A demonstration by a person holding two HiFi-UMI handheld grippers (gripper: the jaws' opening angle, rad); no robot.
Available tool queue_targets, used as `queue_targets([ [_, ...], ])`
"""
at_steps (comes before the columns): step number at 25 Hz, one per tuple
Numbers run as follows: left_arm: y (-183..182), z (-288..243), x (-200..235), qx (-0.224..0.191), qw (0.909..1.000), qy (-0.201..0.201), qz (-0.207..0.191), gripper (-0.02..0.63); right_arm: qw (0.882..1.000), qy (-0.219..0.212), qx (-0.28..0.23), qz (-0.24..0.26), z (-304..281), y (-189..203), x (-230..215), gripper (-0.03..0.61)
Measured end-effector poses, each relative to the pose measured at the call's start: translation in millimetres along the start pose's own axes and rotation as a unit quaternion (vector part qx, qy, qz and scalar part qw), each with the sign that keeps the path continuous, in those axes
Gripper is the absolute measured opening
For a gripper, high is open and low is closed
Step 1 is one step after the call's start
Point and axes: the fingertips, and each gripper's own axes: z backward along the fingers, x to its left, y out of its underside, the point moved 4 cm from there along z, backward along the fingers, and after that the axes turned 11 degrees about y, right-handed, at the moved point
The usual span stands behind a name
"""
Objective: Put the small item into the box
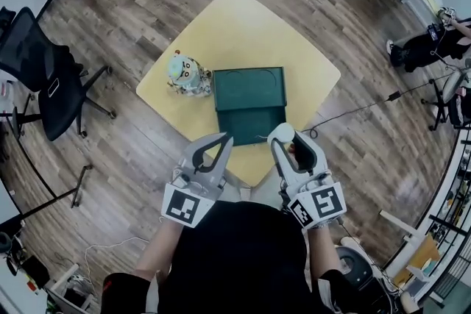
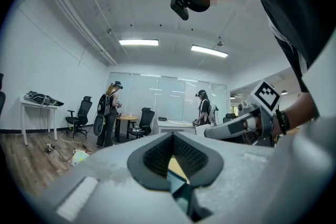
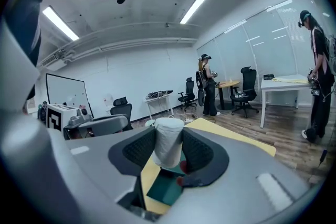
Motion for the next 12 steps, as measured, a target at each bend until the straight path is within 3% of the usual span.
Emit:
queue_targets([
  [12,39,-21,10,0.022,0.9995,0.017,0.011,0.002,0.999,0.005,0.038,-0.024,-44,34,-18,0.166],
])
